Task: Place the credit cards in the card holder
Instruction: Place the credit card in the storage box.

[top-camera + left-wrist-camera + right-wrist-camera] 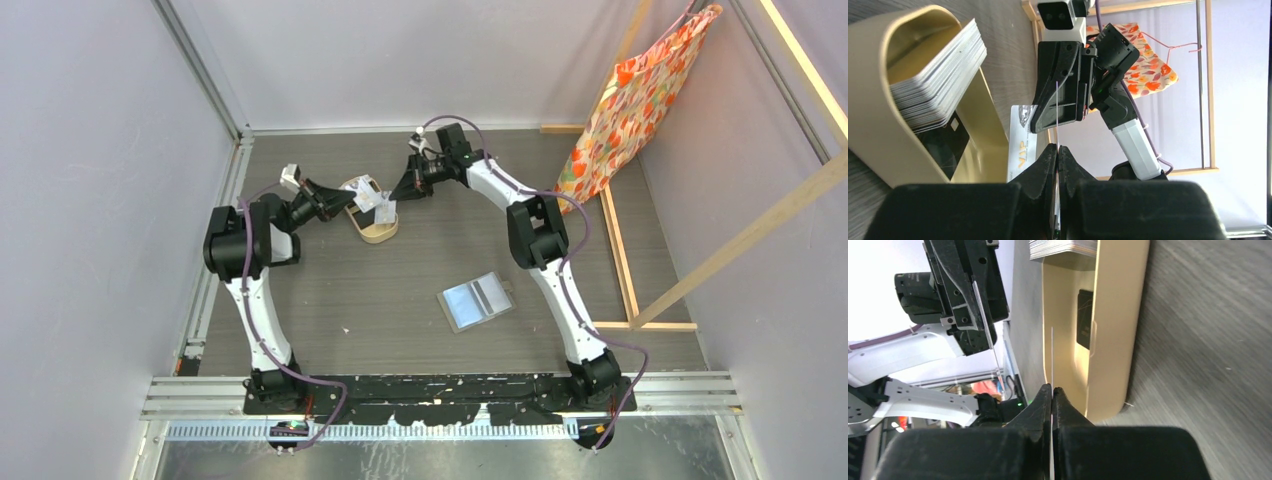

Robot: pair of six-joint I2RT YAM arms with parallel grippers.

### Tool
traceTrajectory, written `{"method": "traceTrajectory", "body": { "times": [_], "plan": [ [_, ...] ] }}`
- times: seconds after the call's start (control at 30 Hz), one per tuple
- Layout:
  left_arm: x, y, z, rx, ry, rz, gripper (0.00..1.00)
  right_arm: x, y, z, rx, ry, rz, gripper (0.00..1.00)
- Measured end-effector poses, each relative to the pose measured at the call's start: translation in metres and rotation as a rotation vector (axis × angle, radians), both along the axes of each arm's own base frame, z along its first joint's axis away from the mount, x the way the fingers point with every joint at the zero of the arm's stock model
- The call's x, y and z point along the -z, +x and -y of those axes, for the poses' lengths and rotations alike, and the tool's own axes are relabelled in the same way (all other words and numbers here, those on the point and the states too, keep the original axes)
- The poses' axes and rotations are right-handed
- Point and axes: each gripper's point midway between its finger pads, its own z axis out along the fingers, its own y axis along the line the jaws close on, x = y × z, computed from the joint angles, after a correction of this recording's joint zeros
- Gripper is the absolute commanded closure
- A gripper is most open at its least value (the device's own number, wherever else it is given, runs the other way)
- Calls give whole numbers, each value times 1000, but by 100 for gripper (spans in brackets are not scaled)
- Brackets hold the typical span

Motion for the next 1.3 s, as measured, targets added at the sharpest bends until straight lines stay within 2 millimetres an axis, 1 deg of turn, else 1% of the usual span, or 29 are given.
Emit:
{"method": "traceTrajectory", "body": {
  "times": [0.1, 0.23, 0.33, 0.37, 0.43, 0.5, 0.57, 0.67, 0.77, 0.8, 0.83, 0.87, 1.0, 1.1, 1.2, 1.3],
  "plan": [
    [2, 2, -6, -14, 9, 0, 95, 0, 5, 6, 15, -21, 32, 99],
    [12, 2, -8, -26, 42, -24, 95, -5, 5, 17, 24, -70, 90, 99],
    [15, 1, -9, -38, 87, -42, 95, -22, 0, 28, 22, -99, 144, 99],
    [14, 1, -10, -44, 107, -45, 95, -30, -3, 31, 20, -107, 163, 99],
    [11, 2, -11, -58, 155, -40, 95, -52, -11, 38, 11, -123, 216, 99],
    [8, 1, -14, -75, 207, -35, 95, -77, -20, 45, -4, -126, 279, 99],
    [6, 1, -14, -84, 263, -29, 95, -108, -35, 53, -24, -127, 354, 99],
    [9, 1, -14, -93, 353, -42, 95, -142, -58, 68, -57, -135, 456, 99],
    [19, -1, -10, -82, 429, -67, 95, -159, -86, 86, -103, -166, 527, 99],
    [23, -2, -8, -74, 454, -82, 95, -160, -95, 93, -120, -183, 543, 99],
    [26, -3, -6, -68, 475, -90, 94, -158, -109, 102, -147, -207, 556, 99],
    [29, -4, -5, -62, 496, -97, 94, -157, -113, 104, -153, -215, 556, 99],
    [40, -7, 4, -31, 589, -125, 93, -141, -145, 126, -209, -271, 553, 99],
    [44, -8, 6, -18, 651, -133, 91, -131, -165, 139, -229, -295, 547, 99],
    [43, -9, 11, -6, 703, -131, 89, -127, -183, 150, -237, -309, 558, 99],
    [44, -8, 13, -2, 738, -128, 90, -131, -192, 158, -229, -304, 589, 99]
  ]
}}
